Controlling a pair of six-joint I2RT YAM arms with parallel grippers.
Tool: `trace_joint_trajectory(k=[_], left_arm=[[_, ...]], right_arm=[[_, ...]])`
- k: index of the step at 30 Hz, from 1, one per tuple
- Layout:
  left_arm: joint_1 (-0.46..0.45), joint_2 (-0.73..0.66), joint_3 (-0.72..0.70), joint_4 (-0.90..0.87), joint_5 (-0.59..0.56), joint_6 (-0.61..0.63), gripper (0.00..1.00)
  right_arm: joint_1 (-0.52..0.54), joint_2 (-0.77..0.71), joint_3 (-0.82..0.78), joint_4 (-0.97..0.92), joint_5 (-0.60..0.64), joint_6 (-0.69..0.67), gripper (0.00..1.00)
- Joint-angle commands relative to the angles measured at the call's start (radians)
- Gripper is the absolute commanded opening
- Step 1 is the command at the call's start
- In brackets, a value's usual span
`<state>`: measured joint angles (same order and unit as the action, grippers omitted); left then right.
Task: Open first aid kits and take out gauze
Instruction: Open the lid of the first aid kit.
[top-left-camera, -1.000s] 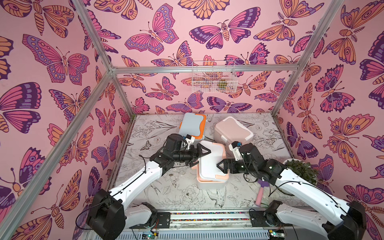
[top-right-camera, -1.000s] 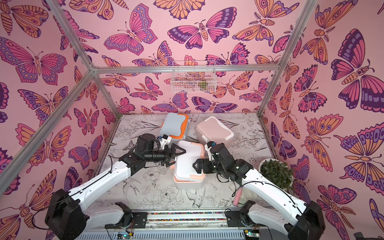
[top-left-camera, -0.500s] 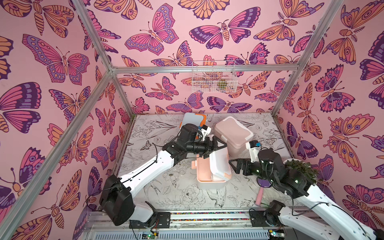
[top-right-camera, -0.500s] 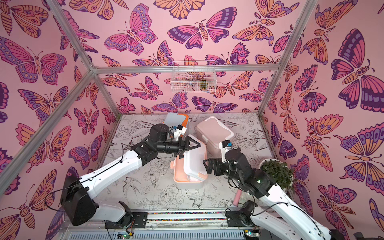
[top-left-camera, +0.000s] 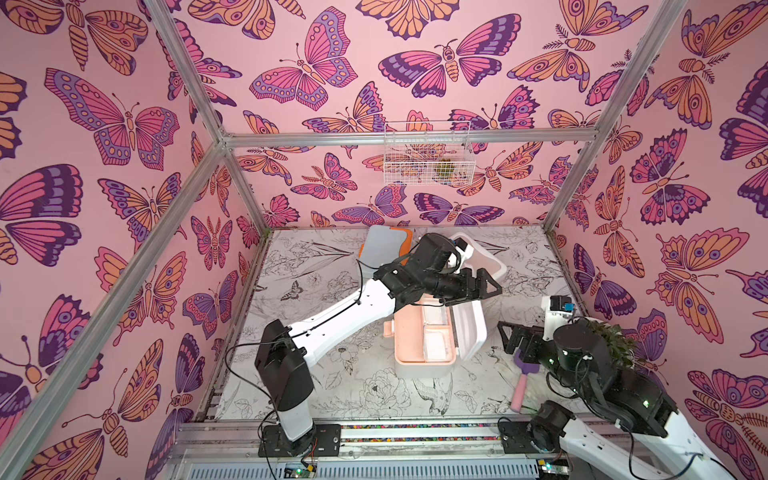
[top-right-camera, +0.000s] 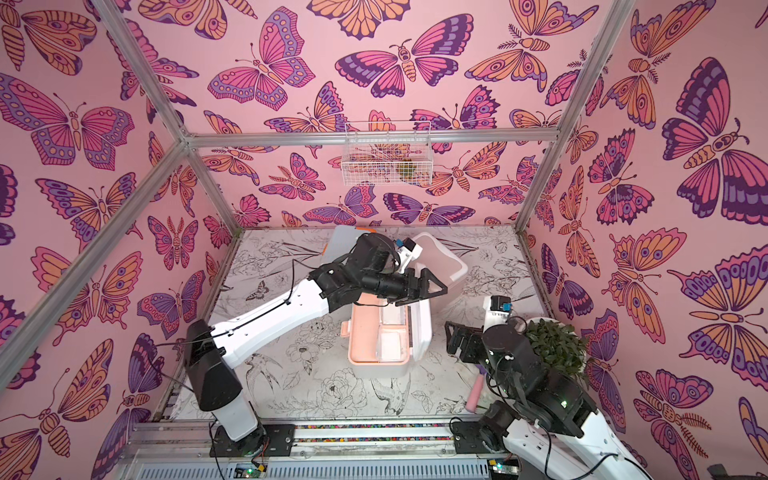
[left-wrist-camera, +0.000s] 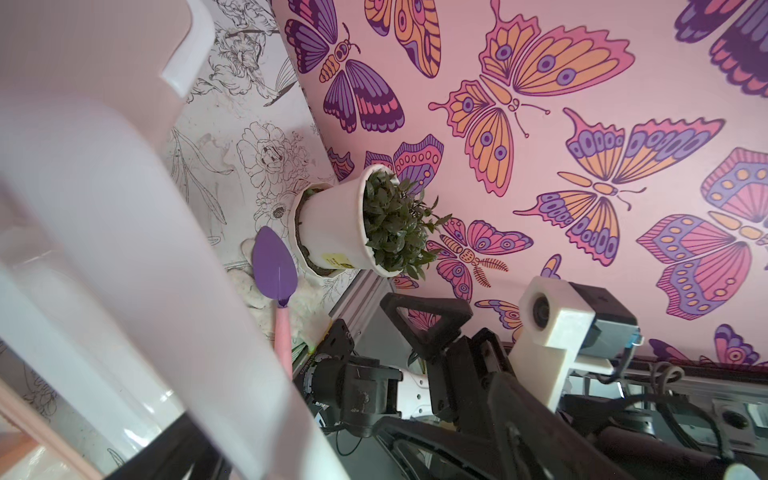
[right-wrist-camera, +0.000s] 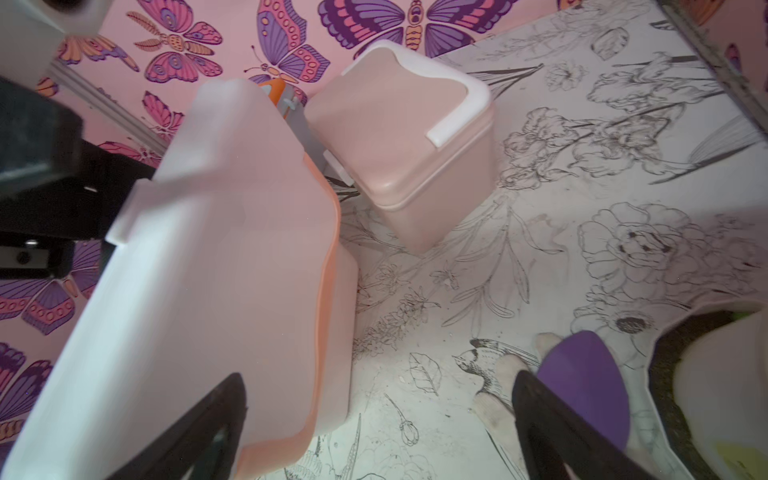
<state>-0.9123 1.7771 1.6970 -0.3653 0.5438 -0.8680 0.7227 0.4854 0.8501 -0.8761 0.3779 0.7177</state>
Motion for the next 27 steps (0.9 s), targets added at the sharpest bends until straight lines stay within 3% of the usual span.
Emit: trace_joint_trajectory(k=[1, 5, 9, 14, 17, 21, 25, 27], left_arm=[[-0.005, 0.029, 0.037, -0.096, -0.054, 0.07, 0.93], [-0.005, 0.011, 0.034, -0.134, -0.103, 0.108, 0.95], [-0.005, -0.026, 0.011, -0.164, -0.149, 0.142, 0.96], [-0.003, -0.017, 0.025, -0.164, -0.13, 0.147, 0.97], [-0.005, -0.021, 0.041, -0.164, -0.119, 0.153, 0.97], [0.003, -0.12, -0.034, -0.165, -0.231, 0.186, 0.98], [0.023, -0.229, -0.143, -0.181, -0.349, 0.204, 1.0], [0.039, -0.277, -0.208, -0.2, -0.398, 0.206, 1.0]], right_arm=[[0.006, -0.037, 0.011, -0.126, 0.125, 0.044, 0.99], [0.006, -0.095, 0.027, -0.163, 0.152, 0.054, 0.99], [0.007, -0.15, 0.027, -0.095, 0.083, 0.012, 0.99], [0.006, -0.139, 0.035, 0.031, -0.087, -0.08, 0.99], [0.007, -0.086, 0.024, 0.146, -0.249, -0.123, 0.99], [0.007, 0.071, 0.042, 0.236, -0.414, -0.147, 0.99], [0.007, 0.191, 0.067, 0.192, -0.343, -0.138, 0.99], [0.006, 0.222, 0.086, 0.083, -0.194, -0.101, 0.97]])
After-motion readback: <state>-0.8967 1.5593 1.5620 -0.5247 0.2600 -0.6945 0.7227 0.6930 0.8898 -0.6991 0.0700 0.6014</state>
